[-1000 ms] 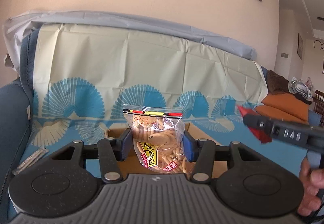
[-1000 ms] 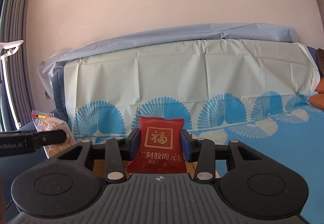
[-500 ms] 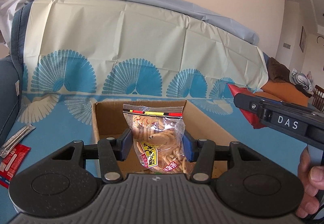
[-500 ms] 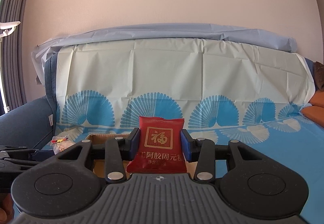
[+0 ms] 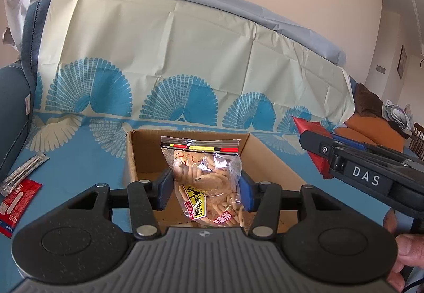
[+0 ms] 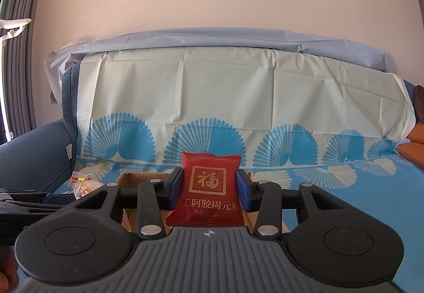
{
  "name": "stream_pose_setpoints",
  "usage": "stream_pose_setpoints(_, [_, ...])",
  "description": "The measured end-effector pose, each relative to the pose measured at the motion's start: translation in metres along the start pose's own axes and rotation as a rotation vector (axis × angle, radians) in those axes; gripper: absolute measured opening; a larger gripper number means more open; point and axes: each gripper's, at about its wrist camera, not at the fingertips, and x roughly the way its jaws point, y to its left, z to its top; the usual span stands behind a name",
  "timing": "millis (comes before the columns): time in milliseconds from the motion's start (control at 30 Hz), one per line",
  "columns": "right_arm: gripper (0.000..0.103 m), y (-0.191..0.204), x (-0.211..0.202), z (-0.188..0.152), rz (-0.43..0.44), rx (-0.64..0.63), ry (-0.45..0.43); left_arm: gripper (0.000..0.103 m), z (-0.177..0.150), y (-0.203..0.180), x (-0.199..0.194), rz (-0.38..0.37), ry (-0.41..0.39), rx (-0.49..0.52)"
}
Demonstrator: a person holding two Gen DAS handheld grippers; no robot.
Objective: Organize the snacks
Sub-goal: 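Open both grippers over the box to drop the biscuit bag and sachet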
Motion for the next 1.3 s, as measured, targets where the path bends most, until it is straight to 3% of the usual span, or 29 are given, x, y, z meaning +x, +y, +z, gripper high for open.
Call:
stream_pose_setpoints(1033, [0.045, 0.004, 0.0, -0.005, 0.002, -0.049, 0.0, 0.056, 0.002, -0.006, -0.002, -0.033, -0.03, 0.001])
stream_pose_setpoints(1300, [0.047, 0.006, 0.003, -0.006, -0.018, -0.055, 0.002, 0.058, 0.007, -0.007, -0.013, -0.086, -0.093, -0.011])
